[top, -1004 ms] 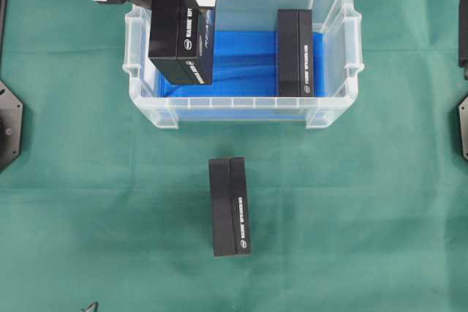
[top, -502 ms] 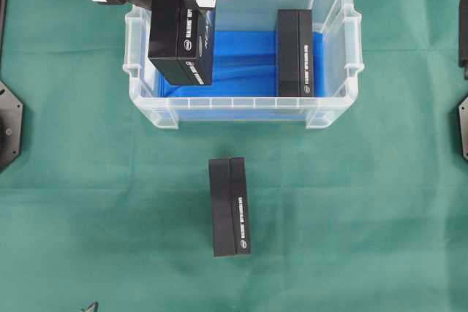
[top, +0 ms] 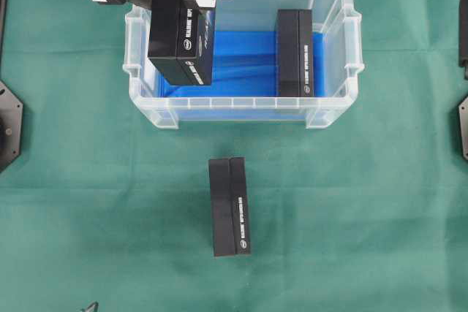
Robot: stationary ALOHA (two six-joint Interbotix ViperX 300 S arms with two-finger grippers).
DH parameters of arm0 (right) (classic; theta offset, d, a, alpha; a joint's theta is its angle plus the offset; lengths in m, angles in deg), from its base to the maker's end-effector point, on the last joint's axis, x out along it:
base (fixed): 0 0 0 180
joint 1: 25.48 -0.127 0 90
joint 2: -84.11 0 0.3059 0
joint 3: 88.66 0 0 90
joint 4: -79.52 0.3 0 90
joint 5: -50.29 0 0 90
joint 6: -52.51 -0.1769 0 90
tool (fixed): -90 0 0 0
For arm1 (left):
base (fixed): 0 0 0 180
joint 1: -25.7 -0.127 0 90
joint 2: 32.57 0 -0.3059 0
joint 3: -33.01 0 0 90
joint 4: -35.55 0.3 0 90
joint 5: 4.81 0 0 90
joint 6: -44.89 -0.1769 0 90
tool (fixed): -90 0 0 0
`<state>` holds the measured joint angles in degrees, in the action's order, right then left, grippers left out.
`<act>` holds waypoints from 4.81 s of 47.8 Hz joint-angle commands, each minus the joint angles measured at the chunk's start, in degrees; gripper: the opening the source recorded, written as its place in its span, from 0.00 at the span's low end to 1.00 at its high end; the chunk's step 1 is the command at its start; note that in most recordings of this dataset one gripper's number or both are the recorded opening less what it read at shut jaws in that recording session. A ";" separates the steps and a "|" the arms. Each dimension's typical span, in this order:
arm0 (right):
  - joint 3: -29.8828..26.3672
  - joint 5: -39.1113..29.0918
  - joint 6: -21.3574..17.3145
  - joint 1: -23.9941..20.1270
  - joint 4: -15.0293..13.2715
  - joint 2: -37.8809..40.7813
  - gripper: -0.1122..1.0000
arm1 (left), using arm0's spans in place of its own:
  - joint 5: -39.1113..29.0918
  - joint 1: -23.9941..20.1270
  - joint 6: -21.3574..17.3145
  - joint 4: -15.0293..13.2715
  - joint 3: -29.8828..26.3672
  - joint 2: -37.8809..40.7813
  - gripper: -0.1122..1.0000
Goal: Take the box out of the case with the left arm.
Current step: 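Lift the gripped left box pair up out of the case, then carry the boxes forward and lower them left of the first pair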
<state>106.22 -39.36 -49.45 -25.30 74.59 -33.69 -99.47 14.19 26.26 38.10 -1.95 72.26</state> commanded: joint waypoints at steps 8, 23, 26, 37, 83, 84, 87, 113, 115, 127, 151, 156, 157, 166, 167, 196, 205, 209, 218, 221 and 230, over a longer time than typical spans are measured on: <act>-0.62 0.18 -0.09 -0.09 0.09 0.00 0.11 | 0.09 0.35 0.18 0.44 -0.79 -2.20 0.68; -0.62 0.18 -0.09 -0.09 0.18 0.00 0.11 | 0.00 2.29 0.44 0.88 -0.26 -2.29 0.67; -0.62 0.18 -0.09 -0.09 0.18 0.00 0.11 | 0.09 2.99 0.53 0.88 -0.18 -2.37 0.67; -0.62 0.35 -0.09 -0.09 0.18 0.00 0.11 | 0.09 6.68 0.70 1.14 0.26 -2.46 0.68; -0.62 1.14 0.00 0.00 0.18 0.00 0.11 | 0.09 30.67 32.43 1.58 8.26 -5.36 0.67; -0.53 1.14 0.00 -0.09 0.18 0.00 0.11 | 0.18 31.03 33.13 1.67 8.26 -5.27 0.67; -0.62 1.14 0.00 -0.09 0.18 0.00 0.11 | 0.18 32.34 34.98 1.76 7.82 -4.92 0.67; -0.62 1.67 0.00 0.00 0.18 0.00 0.11 | 0.09 34.80 37.79 2.46 5.36 -2.20 0.67; -0.53 1.67 0.00 -0.09 0.18 0.00 0.11 | 0.09 34.72 37.79 2.55 5.54 -2.20 0.67; -0.53 1.67 0.00 0.00 0.18 0.09 0.11 | 0.09 34.19 37.79 3.34 7.21 -2.20 0.67; -0.53 1.67 0.00 -0.09 0.18 0.09 0.11 | 11.51 33.66 38.23 4.31 21.09 -2.29 0.67; -0.53 1.67 0.00 -0.09 0.18 0.09 0.11 | 14.41 33.66 39.11 4.31 23.99 -2.29 0.67; -0.53 1.67 0.00 -0.09 0.18 0.09 0.11 | 14.85 33.66 39.37 4.31 24.61 -2.37 0.67; -0.53 1.67 0.00 0.00 0.18 0.18 0.11 | 18.98 33.57 40.69 4.31 29.88 -2.37 0.67; -0.53 1.67 0.00 0.00 0.18 0.09 0.11 | 19.60 33.66 40.69 4.31 30.41 -2.37 0.67; -0.53 1.49 -0.09 -0.09 0.79 0.18 0.11 | 35.24 33.66 40.69 3.78 39.73 2.11 0.67; -0.53 1.49 -0.09 0.00 0.79 0.26 0.11 | 35.77 33.66 40.61 3.78 40.34 1.85 0.67; -0.53 1.49 -0.09 -0.09 0.79 0.44 0.11 | 36.12 33.57 40.34 3.78 40.34 1.85 0.67; -0.62 1.58 -0.09 -0.09 0.79 0.53 0.11 | 36.30 33.66 40.34 3.52 40.34 1.85 0.67; -0.62 1.58 -0.09 -0.09 0.79 0.53 0.11 | 36.30 33.66 40.25 3.43 40.34 1.85 0.68; -0.62 1.58 -0.09 -0.09 0.79 0.53 0.11 | 36.30 33.57 40.25 2.72 40.25 1.76 0.68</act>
<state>106.22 -38.04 -49.45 -25.39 75.30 -33.25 -63.35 47.85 66.60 41.17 39.09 75.51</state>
